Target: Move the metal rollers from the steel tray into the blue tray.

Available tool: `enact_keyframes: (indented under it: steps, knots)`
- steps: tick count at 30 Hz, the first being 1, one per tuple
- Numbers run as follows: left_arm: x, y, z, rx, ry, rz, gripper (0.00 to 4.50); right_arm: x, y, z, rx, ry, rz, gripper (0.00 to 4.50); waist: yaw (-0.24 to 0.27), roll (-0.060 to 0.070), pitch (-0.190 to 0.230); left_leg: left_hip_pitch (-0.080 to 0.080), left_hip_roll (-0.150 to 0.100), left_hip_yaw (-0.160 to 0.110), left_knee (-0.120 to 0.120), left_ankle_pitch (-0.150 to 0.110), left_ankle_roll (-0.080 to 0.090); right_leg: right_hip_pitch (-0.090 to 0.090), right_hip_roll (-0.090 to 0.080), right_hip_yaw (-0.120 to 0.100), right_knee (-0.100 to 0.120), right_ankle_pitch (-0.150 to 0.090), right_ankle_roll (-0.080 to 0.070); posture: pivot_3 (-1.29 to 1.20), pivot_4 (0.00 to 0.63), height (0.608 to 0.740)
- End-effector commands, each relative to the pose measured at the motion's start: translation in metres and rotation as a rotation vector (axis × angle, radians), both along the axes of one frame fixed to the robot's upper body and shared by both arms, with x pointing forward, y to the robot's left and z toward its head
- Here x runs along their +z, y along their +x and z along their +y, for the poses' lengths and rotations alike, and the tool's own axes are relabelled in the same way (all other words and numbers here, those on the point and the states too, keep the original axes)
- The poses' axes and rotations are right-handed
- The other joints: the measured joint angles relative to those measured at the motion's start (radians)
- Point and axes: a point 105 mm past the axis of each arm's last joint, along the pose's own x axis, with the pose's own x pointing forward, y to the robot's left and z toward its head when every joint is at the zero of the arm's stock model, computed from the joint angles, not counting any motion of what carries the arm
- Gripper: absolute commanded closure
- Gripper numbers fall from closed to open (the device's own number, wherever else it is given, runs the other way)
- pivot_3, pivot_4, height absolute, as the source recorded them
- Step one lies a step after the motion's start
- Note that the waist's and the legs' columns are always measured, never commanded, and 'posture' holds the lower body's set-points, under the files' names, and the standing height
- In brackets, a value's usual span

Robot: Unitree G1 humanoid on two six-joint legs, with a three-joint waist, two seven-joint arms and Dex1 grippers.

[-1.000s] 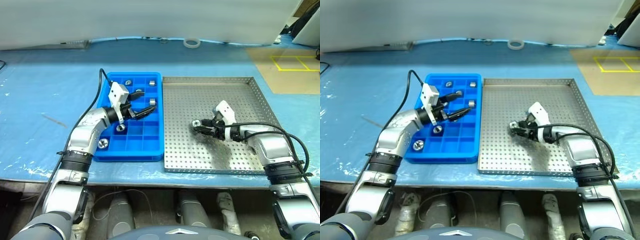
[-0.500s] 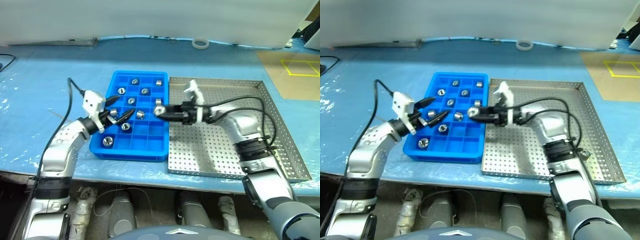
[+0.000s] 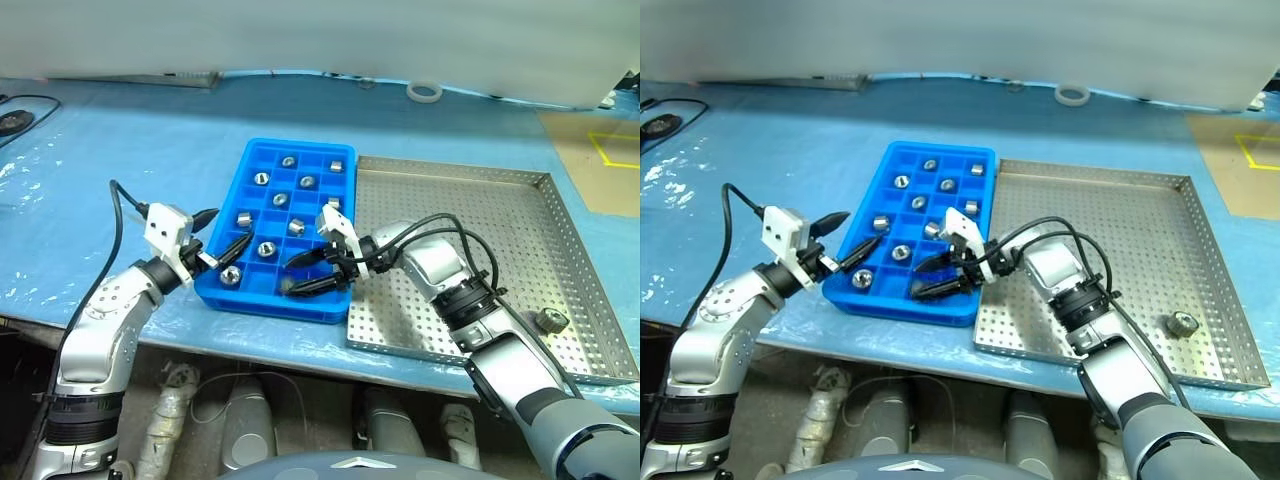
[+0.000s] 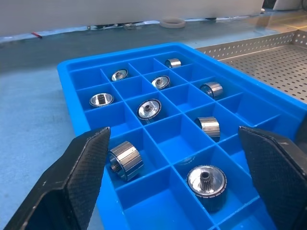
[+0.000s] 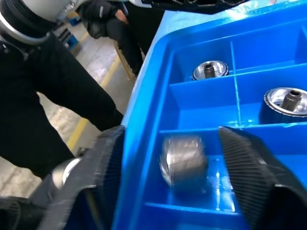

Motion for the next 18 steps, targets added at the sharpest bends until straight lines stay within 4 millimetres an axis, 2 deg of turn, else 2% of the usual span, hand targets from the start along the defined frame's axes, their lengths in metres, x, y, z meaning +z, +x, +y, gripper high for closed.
enact_keyframes:
  steps: [1,7,10,18]
  knots:
    - [0.012,0.005,-0.011,-0.053,-0.013,-0.054,0.00,0.003,0.016,-0.012,-0.082,-0.015,-0.071,0.06,0.001,0.000,0.000,0.000,0.000,0.000,0.000,0.000,0.000,0.000,0.000,0.000,0.000,0.000,0.000,0.10,0.150,0.740]
    - [0.011,0.024,-0.040,-0.185,-0.034,-0.048,0.00,0.023,0.030,-0.051,-0.257,0.036,-0.085,0.06,-0.003,-0.001,0.000,0.001,-0.003,0.000,0.002,0.000,0.000,0.003,0.000,0.002,0.000,0.000,0.000,-0.10,0.150,0.740]
    - [0.012,0.035,-0.062,-0.279,-0.047,-0.047,0.00,0.030,0.034,-0.082,-0.384,0.037,-0.106,0.06,-0.019,-0.001,0.000,0.002,-0.002,0.001,0.003,0.000,0.000,0.003,0.001,0.003,0.000,0.000,0.000,-0.21,0.150,0.740]
    - [0.012,0.051,-0.127,-0.538,-0.062,-0.035,0.00,0.052,0.021,-0.164,-0.749,0.052,-0.189,0.06,-0.084,-0.001,-0.001,0.002,-0.003,0.004,0.003,-0.001,0.003,0.003,0.002,0.008,-0.003,0.001,0.001,-0.46,0.150,0.740]
